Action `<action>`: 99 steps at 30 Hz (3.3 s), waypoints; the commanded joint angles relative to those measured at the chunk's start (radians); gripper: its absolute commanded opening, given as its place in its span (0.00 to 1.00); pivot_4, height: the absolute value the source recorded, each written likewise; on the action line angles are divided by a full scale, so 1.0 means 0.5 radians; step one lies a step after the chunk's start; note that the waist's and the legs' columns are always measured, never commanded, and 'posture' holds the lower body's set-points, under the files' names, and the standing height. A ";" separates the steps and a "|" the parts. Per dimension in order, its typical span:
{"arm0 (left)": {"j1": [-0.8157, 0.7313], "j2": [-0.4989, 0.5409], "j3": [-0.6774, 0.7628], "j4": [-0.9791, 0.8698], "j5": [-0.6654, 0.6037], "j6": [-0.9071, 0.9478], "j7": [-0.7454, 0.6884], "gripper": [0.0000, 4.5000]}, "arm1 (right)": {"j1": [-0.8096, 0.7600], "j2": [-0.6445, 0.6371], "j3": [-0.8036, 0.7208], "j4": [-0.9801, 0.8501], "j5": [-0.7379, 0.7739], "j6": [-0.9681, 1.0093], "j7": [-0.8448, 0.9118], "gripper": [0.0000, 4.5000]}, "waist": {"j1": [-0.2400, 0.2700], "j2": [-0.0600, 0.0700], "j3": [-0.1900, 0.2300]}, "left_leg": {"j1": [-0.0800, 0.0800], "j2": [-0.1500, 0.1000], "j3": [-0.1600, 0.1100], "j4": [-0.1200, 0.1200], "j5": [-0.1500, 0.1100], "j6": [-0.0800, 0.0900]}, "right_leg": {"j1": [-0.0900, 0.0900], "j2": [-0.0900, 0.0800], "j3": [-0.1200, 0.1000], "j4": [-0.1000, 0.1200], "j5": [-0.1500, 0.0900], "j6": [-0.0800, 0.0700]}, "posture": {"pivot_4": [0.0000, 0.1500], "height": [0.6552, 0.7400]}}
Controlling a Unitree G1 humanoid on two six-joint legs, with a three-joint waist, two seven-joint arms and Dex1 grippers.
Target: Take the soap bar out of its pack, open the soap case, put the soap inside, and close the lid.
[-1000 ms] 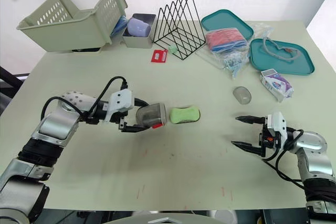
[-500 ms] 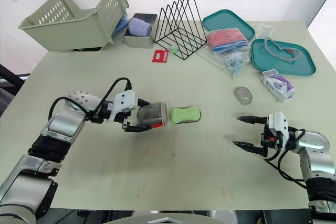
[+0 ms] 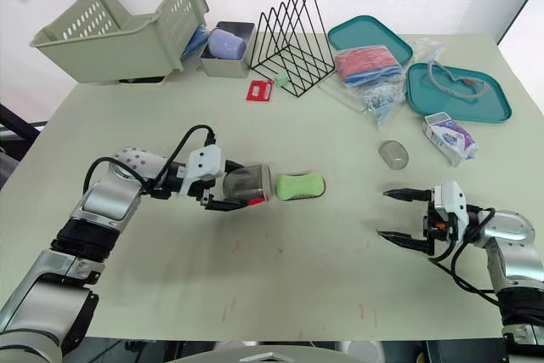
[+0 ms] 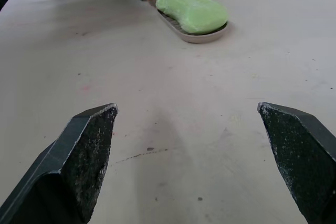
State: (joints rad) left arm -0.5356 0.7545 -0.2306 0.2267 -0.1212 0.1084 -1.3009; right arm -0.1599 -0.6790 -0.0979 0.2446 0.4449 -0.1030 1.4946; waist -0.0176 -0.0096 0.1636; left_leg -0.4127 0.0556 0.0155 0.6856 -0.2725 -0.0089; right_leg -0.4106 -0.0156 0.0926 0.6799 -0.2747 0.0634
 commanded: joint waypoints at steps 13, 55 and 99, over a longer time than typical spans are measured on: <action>0.114 0.057 0.098 -0.284 -0.034 0.068 0.000 0.77 | -0.837 0.026 0.675 -0.407 -0.407 0.490 -0.155 1.00 | 0.013 0.000 0.000 | -0.002 0.000 -0.002 0.002 0.000 0.000 | -0.001 0.000 -0.003 -0.001 0.000 0.000 | 1.00 1.00; 0.144 0.051 0.115 -0.429 -0.083 0.200 0.074 0.77 | -1.296 0.487 1.138 0.057 -0.989 0.756 -0.479 1.00 | -0.008 0.000 0.000 | -0.003 0.000 -0.003 0.001 0.000 0.000 | -0.002 0.000 -0.004 0.000 0.000 0.000 | 1.00 1.00; -0.118 -0.274 -0.128 -0.257 0.025 0.170 0.078 0.77 | -1.217 0.088 0.970 -0.421 -0.814 0.987 -0.296 0.54 | -0.042 0.000 0.000 | -0.004 0.000 -0.005 0.000 0.000 0.000 | -0.002 0.000 -0.005 -0.001 0.000 0.000 | 1.00 1.00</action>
State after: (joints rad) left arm -0.5833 0.6192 -0.3009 0.1114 -0.1077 0.2053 -1.2621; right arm -0.7623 -0.6402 0.4130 0.0639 0.0174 0.3870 1.3546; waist -0.0386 -0.0097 0.1636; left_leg -0.4148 0.0555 0.0130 0.6857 -0.2725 -0.0090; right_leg -0.4117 -0.0158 0.0899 0.6795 -0.2747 0.0632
